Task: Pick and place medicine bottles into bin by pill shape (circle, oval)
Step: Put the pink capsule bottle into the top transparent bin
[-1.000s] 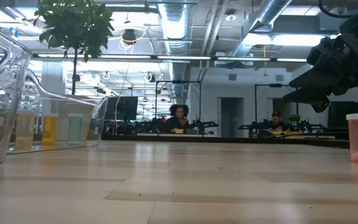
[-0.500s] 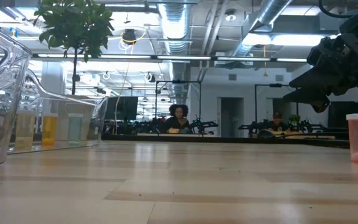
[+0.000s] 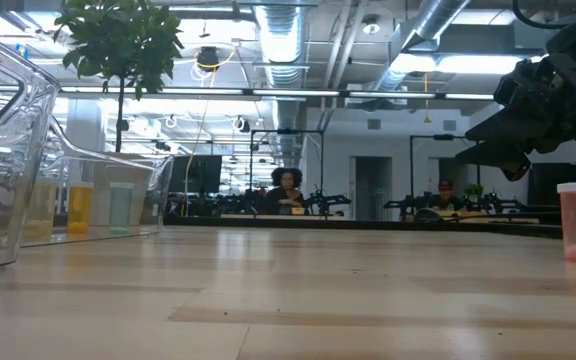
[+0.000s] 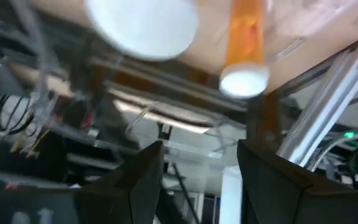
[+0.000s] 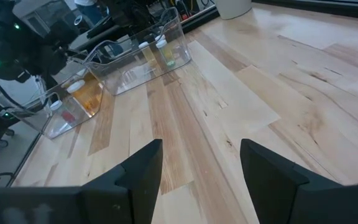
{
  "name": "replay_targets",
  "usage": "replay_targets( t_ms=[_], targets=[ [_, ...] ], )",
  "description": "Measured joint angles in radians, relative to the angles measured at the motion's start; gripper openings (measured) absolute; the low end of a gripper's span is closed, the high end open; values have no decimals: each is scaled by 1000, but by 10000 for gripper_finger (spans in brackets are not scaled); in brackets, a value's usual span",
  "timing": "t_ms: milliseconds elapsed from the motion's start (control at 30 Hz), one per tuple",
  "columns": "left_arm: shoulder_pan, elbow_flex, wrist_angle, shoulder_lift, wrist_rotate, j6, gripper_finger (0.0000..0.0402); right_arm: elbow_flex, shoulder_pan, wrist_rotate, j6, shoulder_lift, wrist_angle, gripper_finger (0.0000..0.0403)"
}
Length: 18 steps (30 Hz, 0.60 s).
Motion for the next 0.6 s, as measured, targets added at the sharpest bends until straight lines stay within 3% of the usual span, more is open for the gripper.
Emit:
replay_targets(
  t_ms=[400,600],
  targets=[
    [7,38,-20,-20,27,32,199,0,0,0,0,0,0,225],
    [30,114,-22,-25,-56,76,199,0,0,0,0,0,0,225]
  ],
)
